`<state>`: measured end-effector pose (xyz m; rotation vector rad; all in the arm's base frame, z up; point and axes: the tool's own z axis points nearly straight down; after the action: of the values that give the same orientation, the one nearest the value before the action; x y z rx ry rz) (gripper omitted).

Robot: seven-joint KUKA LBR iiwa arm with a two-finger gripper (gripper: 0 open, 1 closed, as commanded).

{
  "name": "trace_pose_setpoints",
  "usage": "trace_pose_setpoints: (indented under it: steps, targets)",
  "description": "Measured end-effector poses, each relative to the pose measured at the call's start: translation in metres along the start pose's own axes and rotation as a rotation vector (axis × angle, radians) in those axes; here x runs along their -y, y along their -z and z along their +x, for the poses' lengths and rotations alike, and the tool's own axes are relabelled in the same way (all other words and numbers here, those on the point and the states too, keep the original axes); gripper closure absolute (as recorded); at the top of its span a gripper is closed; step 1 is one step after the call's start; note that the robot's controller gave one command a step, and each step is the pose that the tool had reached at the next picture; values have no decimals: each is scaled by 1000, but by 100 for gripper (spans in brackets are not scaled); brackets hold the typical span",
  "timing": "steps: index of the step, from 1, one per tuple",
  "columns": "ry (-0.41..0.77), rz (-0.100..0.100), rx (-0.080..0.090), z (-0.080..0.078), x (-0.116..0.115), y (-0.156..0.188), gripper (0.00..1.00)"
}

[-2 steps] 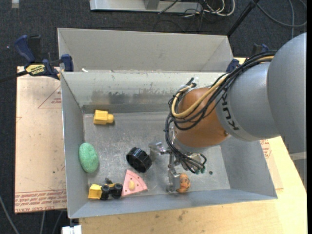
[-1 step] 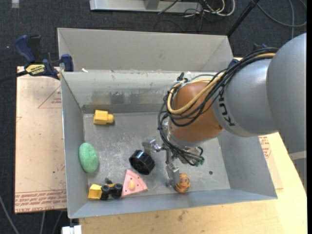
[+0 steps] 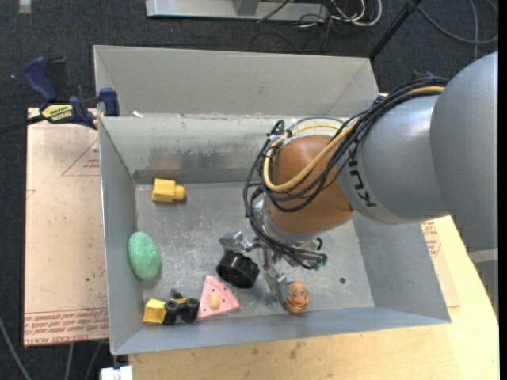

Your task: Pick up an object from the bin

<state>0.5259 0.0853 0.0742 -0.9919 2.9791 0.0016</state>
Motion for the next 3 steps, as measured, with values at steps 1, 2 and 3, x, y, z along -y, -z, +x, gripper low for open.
trace_pose_setpoints:
  steps: [1, 2, 3]
  targets:
    - [-211, 0, 1, -16, -13, -1, 0]
    - [-78, 0, 2, -22, -36, -4, 100]
    - [-78, 0, 2, -22, -36, -4, 100]
